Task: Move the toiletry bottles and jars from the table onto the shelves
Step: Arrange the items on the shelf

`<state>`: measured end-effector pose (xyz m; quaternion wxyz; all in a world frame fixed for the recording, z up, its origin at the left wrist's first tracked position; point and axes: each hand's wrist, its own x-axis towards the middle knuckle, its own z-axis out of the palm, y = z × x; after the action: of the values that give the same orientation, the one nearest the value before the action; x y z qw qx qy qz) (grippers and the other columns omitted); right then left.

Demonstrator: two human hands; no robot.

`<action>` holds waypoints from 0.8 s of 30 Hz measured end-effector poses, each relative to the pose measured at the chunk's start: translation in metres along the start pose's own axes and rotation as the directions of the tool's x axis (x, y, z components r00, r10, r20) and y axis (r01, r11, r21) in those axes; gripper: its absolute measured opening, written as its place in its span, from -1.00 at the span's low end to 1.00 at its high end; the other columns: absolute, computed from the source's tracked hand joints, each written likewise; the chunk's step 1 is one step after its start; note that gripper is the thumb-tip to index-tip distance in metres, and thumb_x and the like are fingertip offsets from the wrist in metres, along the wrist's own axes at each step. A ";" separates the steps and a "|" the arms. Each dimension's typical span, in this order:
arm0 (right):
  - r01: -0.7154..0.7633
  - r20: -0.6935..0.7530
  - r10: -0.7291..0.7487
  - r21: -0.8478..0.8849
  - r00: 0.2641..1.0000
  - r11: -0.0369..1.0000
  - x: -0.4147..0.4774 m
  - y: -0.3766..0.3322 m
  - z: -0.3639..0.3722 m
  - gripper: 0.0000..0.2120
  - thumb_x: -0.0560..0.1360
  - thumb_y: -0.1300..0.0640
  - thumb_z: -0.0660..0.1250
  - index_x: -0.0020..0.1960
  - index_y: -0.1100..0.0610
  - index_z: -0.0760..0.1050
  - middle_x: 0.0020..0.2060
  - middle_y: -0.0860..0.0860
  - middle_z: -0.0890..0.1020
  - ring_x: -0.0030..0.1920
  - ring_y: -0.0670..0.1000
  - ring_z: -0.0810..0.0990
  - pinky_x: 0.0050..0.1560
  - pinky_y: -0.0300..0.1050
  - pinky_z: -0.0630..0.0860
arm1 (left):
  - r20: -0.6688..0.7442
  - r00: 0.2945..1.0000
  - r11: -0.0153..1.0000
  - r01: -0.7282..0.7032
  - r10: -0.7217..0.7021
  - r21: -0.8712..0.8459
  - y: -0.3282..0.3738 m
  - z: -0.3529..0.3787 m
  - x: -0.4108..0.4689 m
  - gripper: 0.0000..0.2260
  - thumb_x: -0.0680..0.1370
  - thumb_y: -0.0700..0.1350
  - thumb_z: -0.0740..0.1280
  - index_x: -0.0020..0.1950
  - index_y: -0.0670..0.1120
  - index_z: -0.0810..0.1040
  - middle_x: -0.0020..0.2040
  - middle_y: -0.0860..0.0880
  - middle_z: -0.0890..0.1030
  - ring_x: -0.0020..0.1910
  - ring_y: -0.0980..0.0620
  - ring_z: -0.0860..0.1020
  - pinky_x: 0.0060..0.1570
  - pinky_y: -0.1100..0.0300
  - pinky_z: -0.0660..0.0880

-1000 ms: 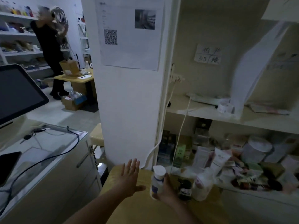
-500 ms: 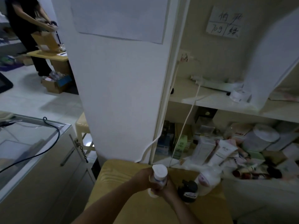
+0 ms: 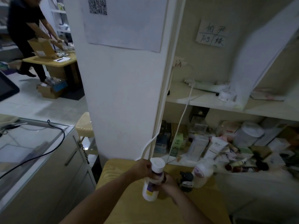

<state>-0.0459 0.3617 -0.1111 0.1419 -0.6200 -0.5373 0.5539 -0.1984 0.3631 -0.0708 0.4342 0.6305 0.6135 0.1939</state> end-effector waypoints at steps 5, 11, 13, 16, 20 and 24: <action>0.058 0.008 -0.060 0.124 0.998 0.991 -0.048 -0.003 -0.005 -0.43 0.30 0.21 0.55 0.25 0.09 0.43 0.15 -0.04 0.54 0.15 0.02 0.50 0.12 -0.08 0.48 | 0.003 1.000 0.995 -0.026 0.026 -0.092 0.023 -0.016 -0.035 -0.70 0.34 -0.14 0.56 0.01 -0.19 0.65 -0.07 -0.11 0.65 -0.07 -0.01 0.60 -0.03 0.10 0.59; -0.012 -0.008 0.016 0.317 1.000 0.948 -0.123 0.012 -0.003 -0.08 0.23 0.29 0.58 0.46 0.05 0.20 0.38 0.06 0.40 0.36 0.17 0.37 0.25 0.14 0.45 | 0.110 0.988 0.973 -0.085 0.111 -0.214 0.066 -0.010 -0.082 -0.78 0.39 -0.08 0.52 0.01 -0.05 0.66 -0.08 -0.04 0.66 -0.14 0.06 0.62 -0.23 0.25 0.56; -0.013 -0.045 0.031 0.350 0.998 0.937 -0.152 0.023 -0.007 -0.11 0.23 0.27 0.58 0.45 0.06 0.24 0.32 0.06 0.45 0.30 0.17 0.43 0.22 0.15 0.48 | 0.164 0.977 0.974 -0.102 0.136 -0.204 0.081 0.004 -0.094 -0.80 0.39 -0.06 0.52 -0.01 -0.01 0.66 -0.08 -0.02 0.67 -0.14 0.07 0.62 -0.24 0.25 0.55; 0.009 -0.129 0.041 0.361 0.991 0.933 -0.194 0.044 -0.021 -0.17 0.22 0.22 0.59 0.40 0.01 0.30 0.19 -0.01 0.53 0.21 0.12 0.50 0.15 0.12 0.54 | 0.239 0.952 0.969 -0.146 0.192 -0.199 0.105 0.035 -0.109 -0.79 0.39 -0.05 0.52 0.01 0.01 0.65 -0.07 -0.01 0.67 -0.12 0.07 0.63 -0.23 0.25 0.56; 0.065 -0.279 0.044 0.370 0.959 0.927 -0.260 0.075 -0.046 -0.27 0.20 0.19 0.61 0.26 -0.09 0.35 0.10 -0.09 0.54 0.16 0.06 0.52 0.09 0.05 0.57 | 0.328 0.903 0.952 -0.213 0.277 -0.218 0.145 0.083 -0.134 -0.74 0.41 -0.11 0.50 0.08 -0.09 0.64 -0.05 -0.02 0.67 -0.19 0.19 0.63 -0.27 0.30 0.56; 0.109 -0.381 0.056 0.397 0.923 0.911 -0.329 0.111 -0.071 -0.32 0.15 0.18 0.63 0.19 -0.03 0.43 0.12 -0.03 0.60 0.14 0.04 0.56 0.14 0.08 0.55 | 0.412 0.834 0.928 -0.300 0.368 -0.223 0.187 0.137 -0.159 -0.69 0.37 -0.04 0.53 0.08 -0.08 0.65 0.01 -0.04 0.68 0.00 0.01 0.64 0.03 0.04 0.60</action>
<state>0.1330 0.0780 0.0035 0.3791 -0.6650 -0.3791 0.5200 -0.0063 0.1956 0.0472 0.5685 0.7211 0.3612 0.1624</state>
